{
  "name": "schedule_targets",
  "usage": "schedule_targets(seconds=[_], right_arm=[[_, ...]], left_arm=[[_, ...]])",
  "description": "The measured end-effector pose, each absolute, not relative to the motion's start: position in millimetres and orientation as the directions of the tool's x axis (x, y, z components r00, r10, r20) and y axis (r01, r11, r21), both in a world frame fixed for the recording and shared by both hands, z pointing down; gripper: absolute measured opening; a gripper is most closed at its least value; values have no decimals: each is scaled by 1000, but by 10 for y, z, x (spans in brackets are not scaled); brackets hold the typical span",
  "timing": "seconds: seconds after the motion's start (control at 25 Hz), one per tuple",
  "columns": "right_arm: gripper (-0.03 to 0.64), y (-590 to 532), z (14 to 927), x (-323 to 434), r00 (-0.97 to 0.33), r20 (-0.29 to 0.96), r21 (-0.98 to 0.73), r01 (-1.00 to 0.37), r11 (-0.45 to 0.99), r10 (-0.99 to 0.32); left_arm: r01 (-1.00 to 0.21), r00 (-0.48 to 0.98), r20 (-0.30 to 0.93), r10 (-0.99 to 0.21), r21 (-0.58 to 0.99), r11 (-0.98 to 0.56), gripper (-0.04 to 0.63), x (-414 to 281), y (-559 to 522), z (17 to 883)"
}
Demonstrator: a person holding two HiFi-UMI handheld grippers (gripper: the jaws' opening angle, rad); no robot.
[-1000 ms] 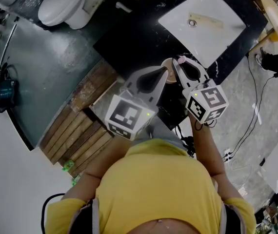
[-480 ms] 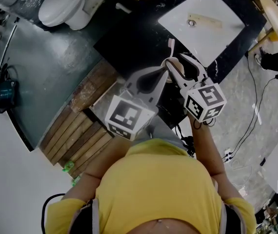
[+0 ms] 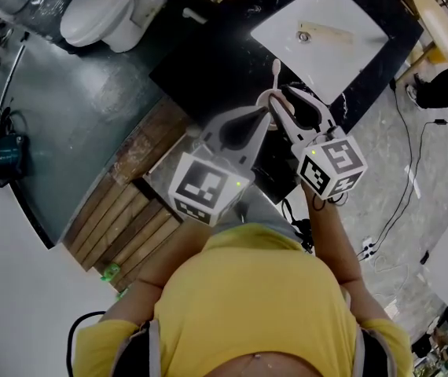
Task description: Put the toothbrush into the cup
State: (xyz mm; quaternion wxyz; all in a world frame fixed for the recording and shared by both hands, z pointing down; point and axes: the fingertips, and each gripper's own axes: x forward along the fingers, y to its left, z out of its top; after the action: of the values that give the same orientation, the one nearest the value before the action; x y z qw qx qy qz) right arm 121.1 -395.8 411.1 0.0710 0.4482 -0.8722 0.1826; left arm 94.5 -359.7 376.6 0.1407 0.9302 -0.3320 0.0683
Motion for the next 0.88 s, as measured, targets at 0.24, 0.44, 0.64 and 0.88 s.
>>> schedule_targets(seconds=[0.24, 0.44, 0.64, 0.88], right_arm=[[31, -3831, 3806, 1272, -566, 229, -214, -823, 526, -792], [18, -3664, 3544, 1245, -563, 193, -176, -825, 536, -804], [18, -3464, 3326, 1196, -566, 166, -143, -824, 548, -808], [18, -3200, 3166, 1190, -566, 137, -142, -824, 549, -813]], left_arm=[[-624, 781, 197, -592, 209, -753, 6, 980, -3519, 3633], [-618, 786, 177, -592, 194, -762, 6, 972, -3435, 3536], [-605, 796, 145, -588, 182, -775, 6, 983, -3347, 3384], [-601, 799, 115, -590, 155, -784, 6, 955, -3239, 3294]])
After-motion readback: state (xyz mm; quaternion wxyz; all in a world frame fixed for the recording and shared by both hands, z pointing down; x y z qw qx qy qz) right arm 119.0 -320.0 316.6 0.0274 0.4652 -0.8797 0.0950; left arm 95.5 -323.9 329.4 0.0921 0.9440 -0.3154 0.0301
